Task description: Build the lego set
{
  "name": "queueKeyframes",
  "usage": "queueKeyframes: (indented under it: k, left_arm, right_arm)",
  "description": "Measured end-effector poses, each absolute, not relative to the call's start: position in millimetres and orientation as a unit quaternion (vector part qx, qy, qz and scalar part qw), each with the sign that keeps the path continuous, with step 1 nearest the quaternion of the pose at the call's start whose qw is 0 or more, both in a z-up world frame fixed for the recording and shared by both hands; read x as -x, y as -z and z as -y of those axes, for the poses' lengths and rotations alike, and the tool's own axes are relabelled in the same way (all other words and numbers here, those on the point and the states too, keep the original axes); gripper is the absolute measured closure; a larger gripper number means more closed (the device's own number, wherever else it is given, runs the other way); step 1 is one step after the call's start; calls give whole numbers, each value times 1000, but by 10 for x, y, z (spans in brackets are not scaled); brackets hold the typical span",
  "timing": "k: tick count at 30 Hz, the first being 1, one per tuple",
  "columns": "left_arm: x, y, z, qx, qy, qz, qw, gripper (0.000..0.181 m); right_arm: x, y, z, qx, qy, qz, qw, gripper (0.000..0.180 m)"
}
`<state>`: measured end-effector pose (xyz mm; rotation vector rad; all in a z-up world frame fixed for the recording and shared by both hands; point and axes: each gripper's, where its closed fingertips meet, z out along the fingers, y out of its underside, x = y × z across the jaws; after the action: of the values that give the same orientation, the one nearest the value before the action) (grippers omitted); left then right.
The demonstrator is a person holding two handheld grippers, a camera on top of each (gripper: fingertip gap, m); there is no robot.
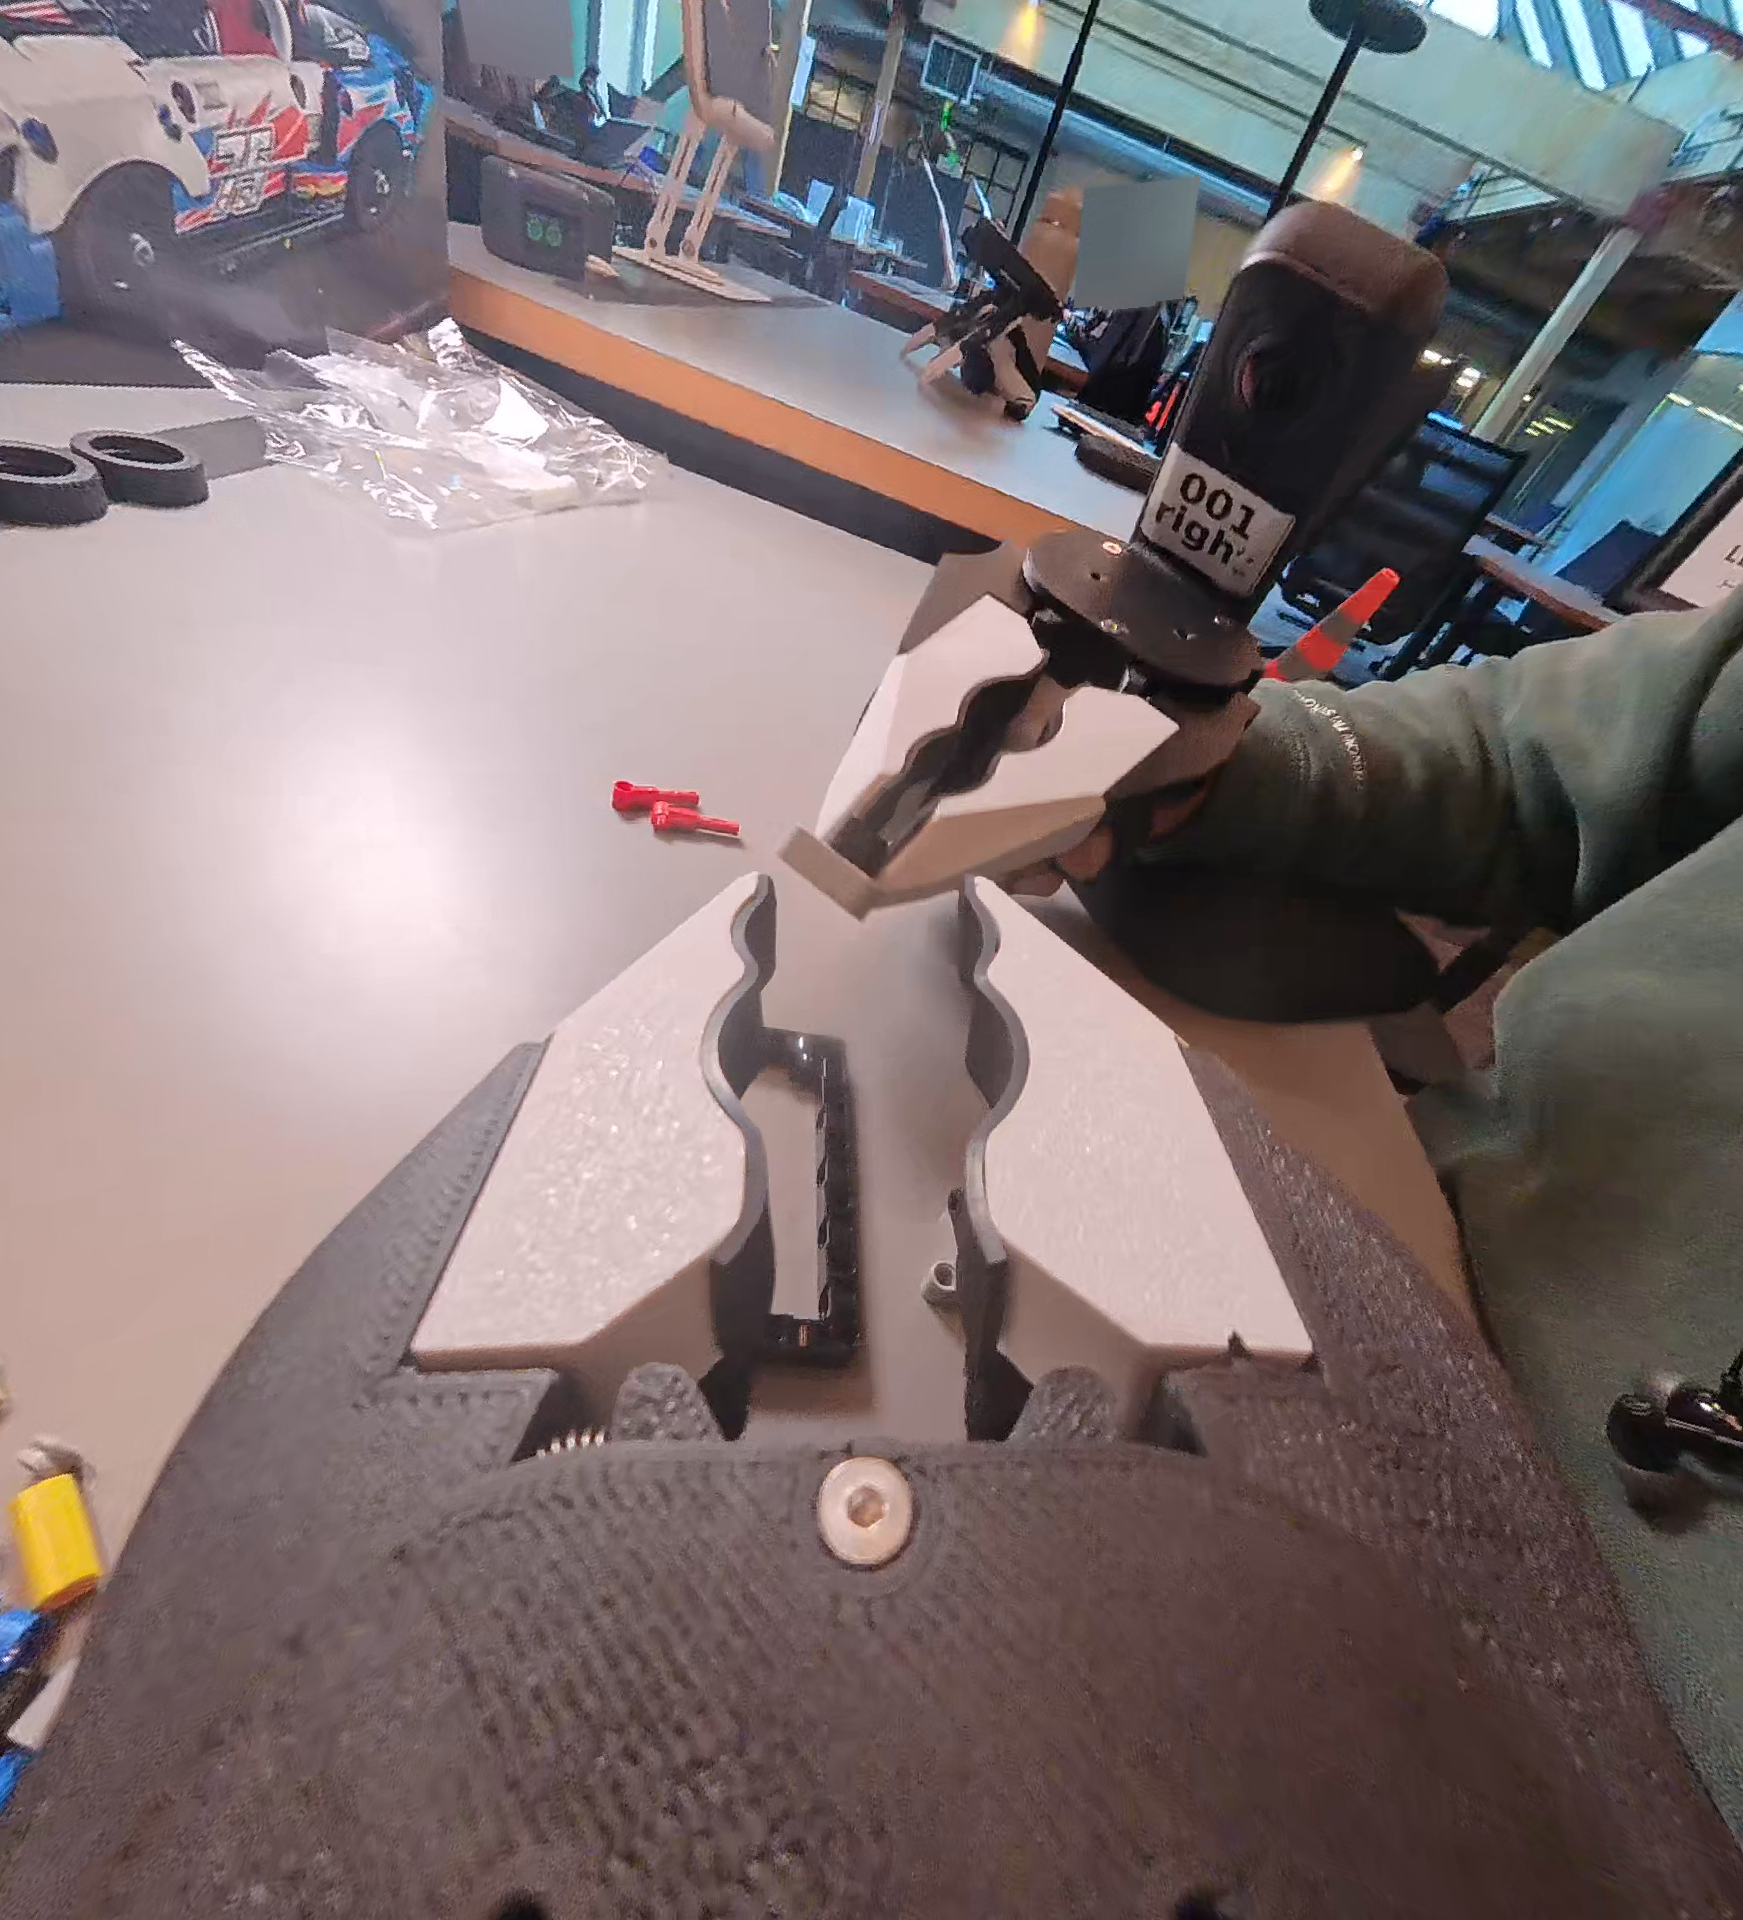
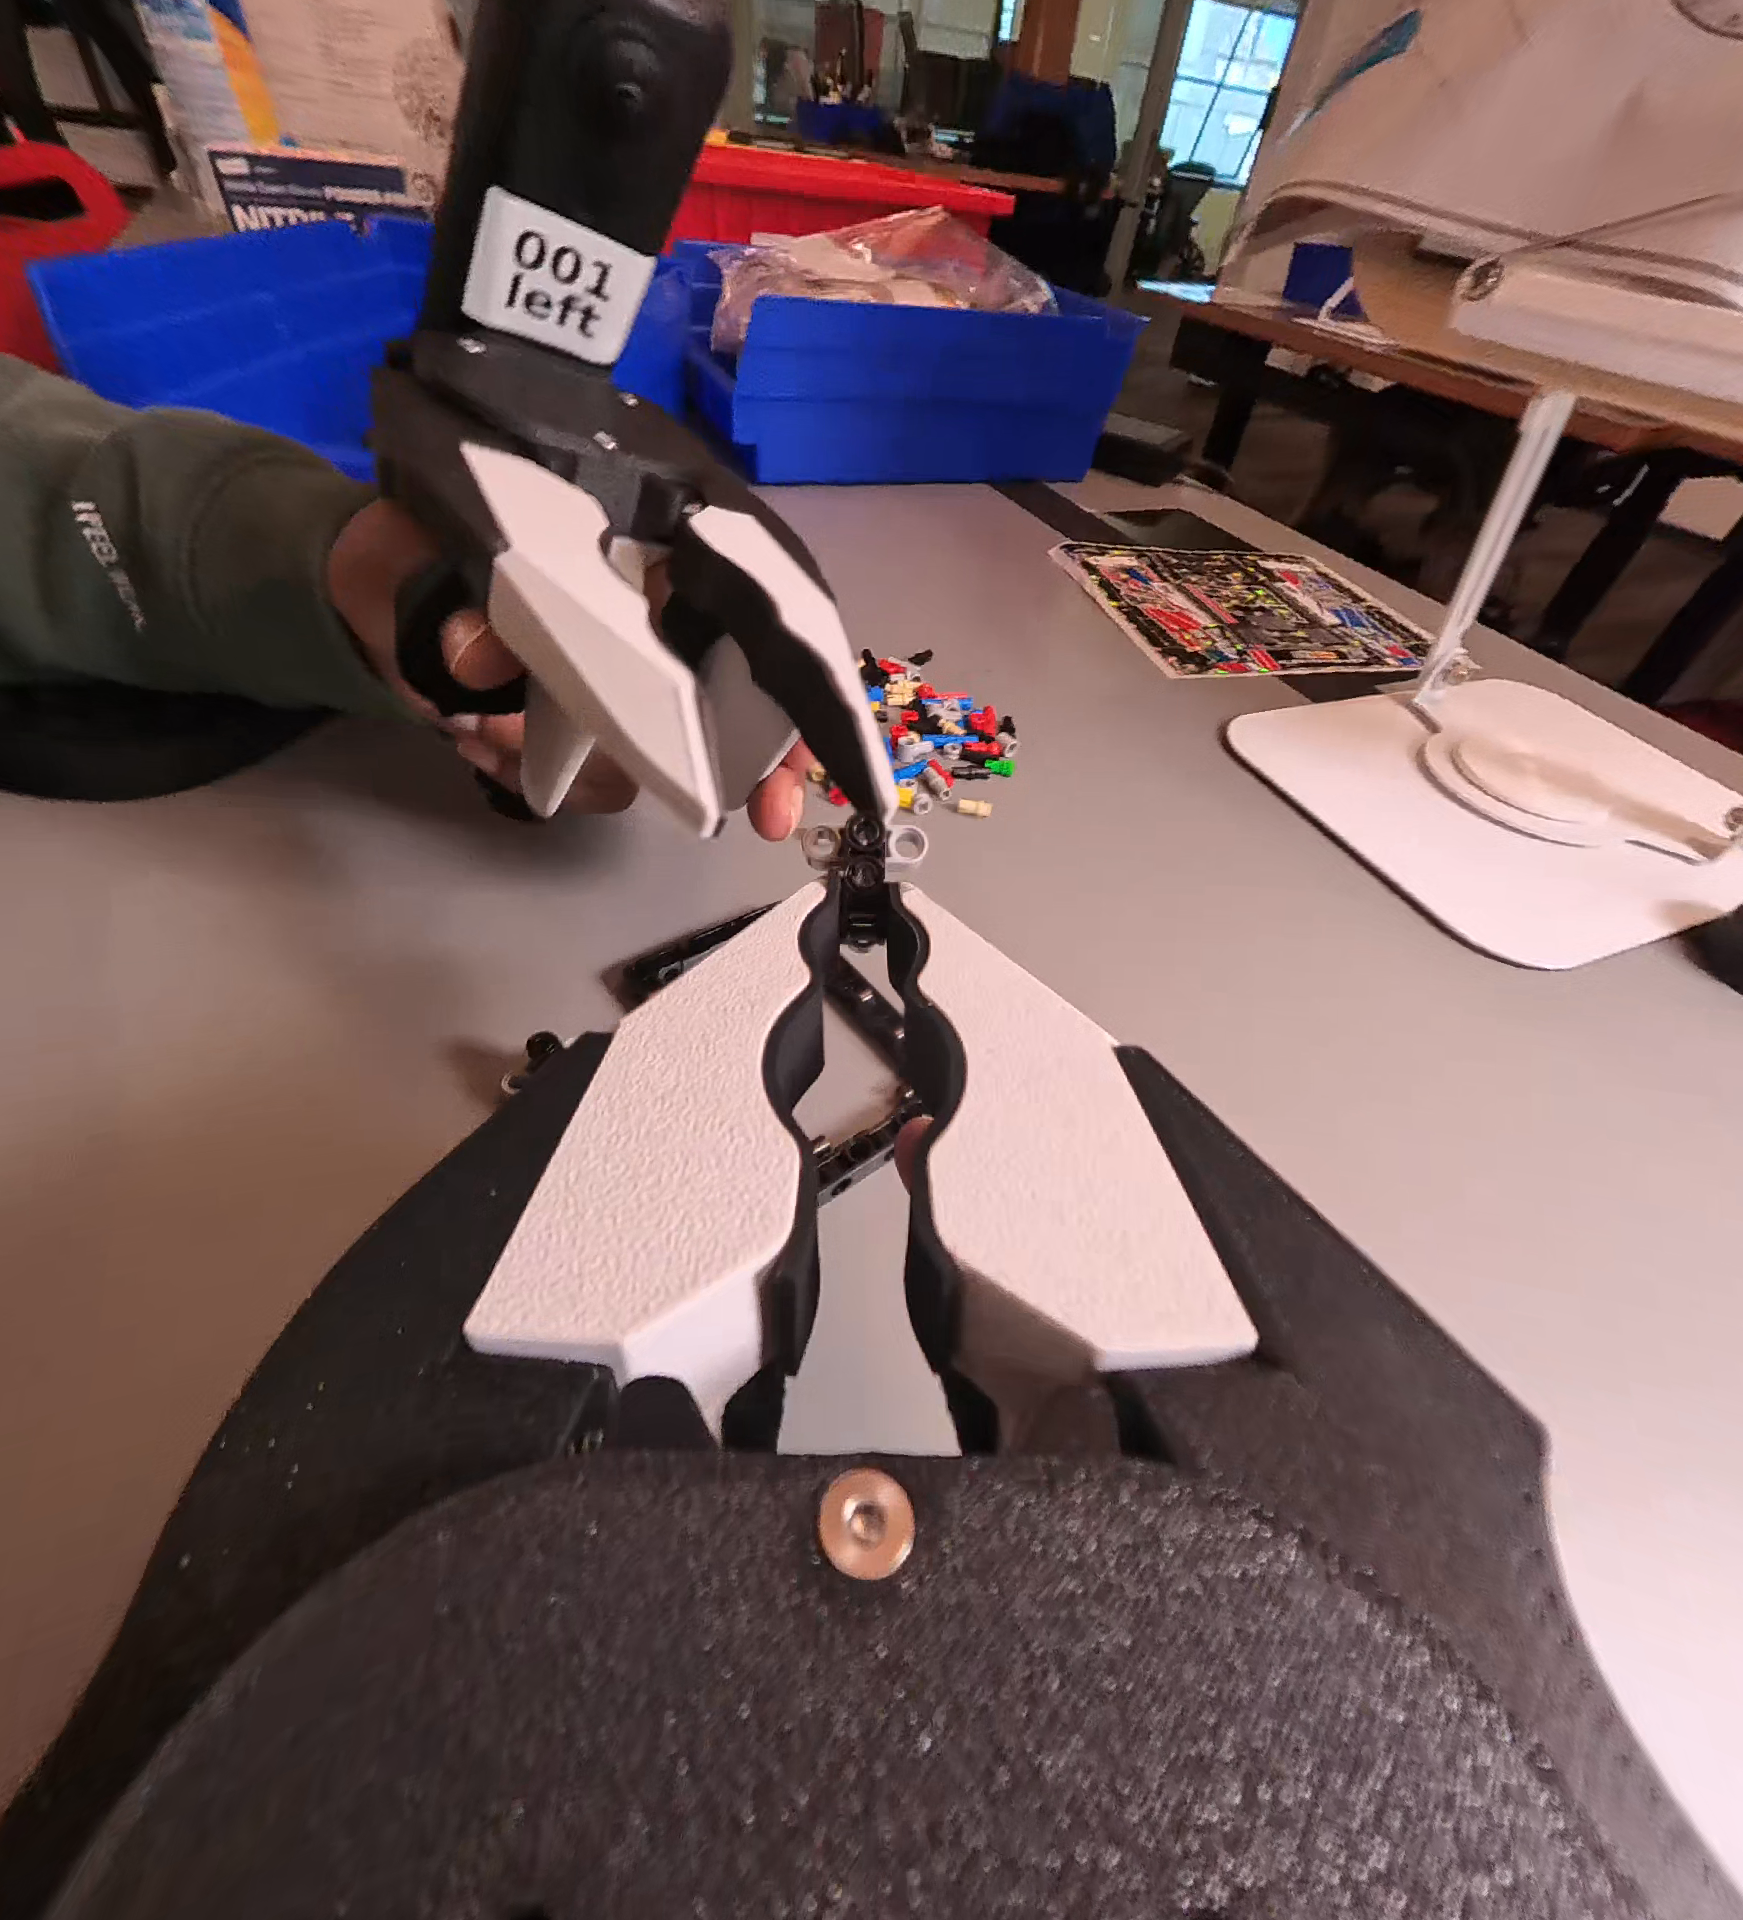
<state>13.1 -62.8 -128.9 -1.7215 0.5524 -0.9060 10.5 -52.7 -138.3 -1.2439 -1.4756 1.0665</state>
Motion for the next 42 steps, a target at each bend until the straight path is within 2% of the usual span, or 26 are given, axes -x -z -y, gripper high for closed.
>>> queueKeyframes:
  k: [15, 18, 20, 23, 28, 30, 34, 37, 39, 41, 42]
  left_arm:
    - [-145, 1378, 572, 732, 356, -231, 533, 175]
    - [-114, 1395, 557, 737, 350, -227, 532, 174]
    - [-107, 1410, 564, 739, 357, -226, 524, 160]
    - [-127, 1398, 595, 735, 370, -234, 518, 154]
    - [-226, 1627, 757, 760, 399, -290, 422, 147]
    - [-267, 1629, 805, 758, 425, -292, 400, 148]
    - [-296, 1696, 832, 771, 423, -288, 379, 162]
    - [-292, 1717, 806, 776, 389, -300, 395, 163]
    - [-258, 1676, 752, 772, 375, -297, 419, 164]
    - [-215, 1606, 711, 758, 361, -298, 454, 164]
    - [-208, 1548, 707, 745, 359, -302, 474, 164]
  right_arm:
    - [-131, 1439, 545, 464, -389, 633, 482, 174]
    - [-135, 1433, 526, 463, -381, 632, 490, 174]
    - [-138, 1423, 523, 461, -379, 631, 495, 174]
    - [-141, 1471, 544, 447, -358, 651, 498, 174]
    - [-141, 1521, 686, 332, -258, 731, 537, 175]
    - [-140, 1576, 744, 289, -222, 761, 537, 175]
    - [-161, 1663, 854, 249, -196, 787, 530, 175]
    - [-158, 1680, 816, 268, -202, 779, 531, 174]
    - [-161, 1650, 748, 332, -259, 754, 504, 165]
    - [-185, 1628, 690, 412, -344, 717, 444, 144]
    - [-199, 1596, 689, 437, -386, 697, 417, 142]
